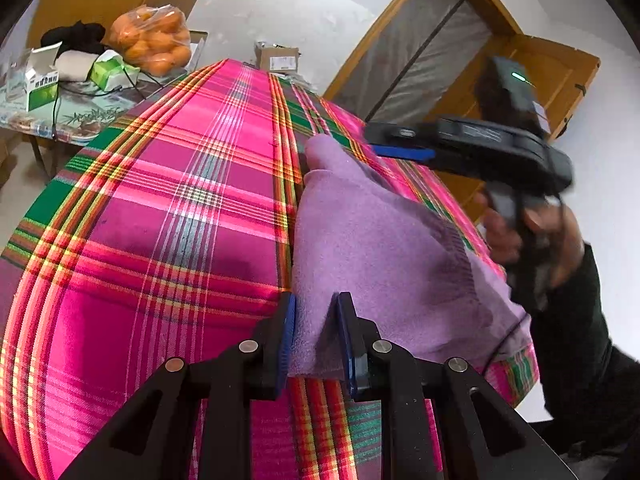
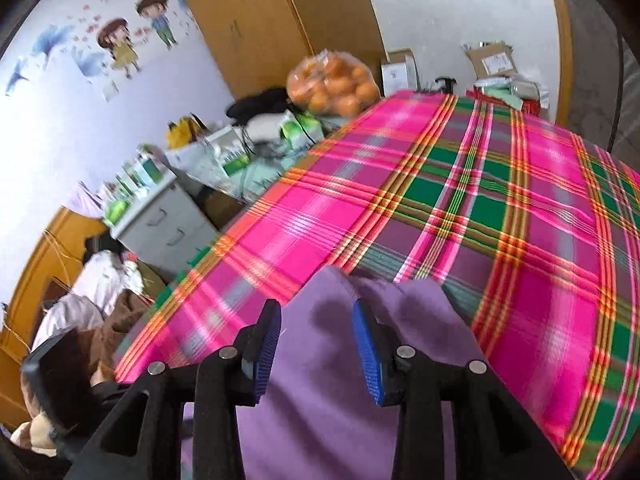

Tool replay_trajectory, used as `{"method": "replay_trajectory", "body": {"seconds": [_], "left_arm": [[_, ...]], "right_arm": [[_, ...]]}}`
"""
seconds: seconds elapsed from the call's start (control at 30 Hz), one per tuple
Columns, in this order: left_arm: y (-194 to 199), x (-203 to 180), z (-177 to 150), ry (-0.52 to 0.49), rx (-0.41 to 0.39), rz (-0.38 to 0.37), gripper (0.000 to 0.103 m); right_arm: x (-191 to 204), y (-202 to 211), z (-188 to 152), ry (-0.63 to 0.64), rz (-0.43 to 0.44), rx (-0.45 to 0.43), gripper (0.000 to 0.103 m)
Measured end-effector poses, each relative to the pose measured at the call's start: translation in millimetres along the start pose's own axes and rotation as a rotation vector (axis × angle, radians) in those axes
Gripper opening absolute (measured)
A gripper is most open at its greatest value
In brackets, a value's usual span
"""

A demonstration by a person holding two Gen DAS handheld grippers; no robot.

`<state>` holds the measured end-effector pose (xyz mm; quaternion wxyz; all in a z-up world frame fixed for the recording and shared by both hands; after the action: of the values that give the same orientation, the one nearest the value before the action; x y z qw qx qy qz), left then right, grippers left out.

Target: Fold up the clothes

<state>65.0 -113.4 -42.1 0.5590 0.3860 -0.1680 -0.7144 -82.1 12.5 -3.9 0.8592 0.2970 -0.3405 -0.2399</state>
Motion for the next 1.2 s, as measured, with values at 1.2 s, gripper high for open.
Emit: {"method": "replay_trajectory", "body": {"seconds": [1.2], "left_arm": [[16.1, 5.9, -13.7, -0.015, -0.009, -0.039, 0.009]], "right_arm": [[-71.9, 18.8, -45.2, -0.253, 0.004, -0.07, 0.0]]}}
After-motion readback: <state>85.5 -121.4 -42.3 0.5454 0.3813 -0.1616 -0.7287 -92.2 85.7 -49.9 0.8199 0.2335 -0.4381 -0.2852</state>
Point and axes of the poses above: each gripper's, at about its wrist camera, not at the fingertips, and y roughly against the way its jaws point, x to its left, z to its top, the point moved 6 cm from there along -y, roughly the way its jaws point, and after that the axes turned 13 degrees about z, right-handed, at the moved point
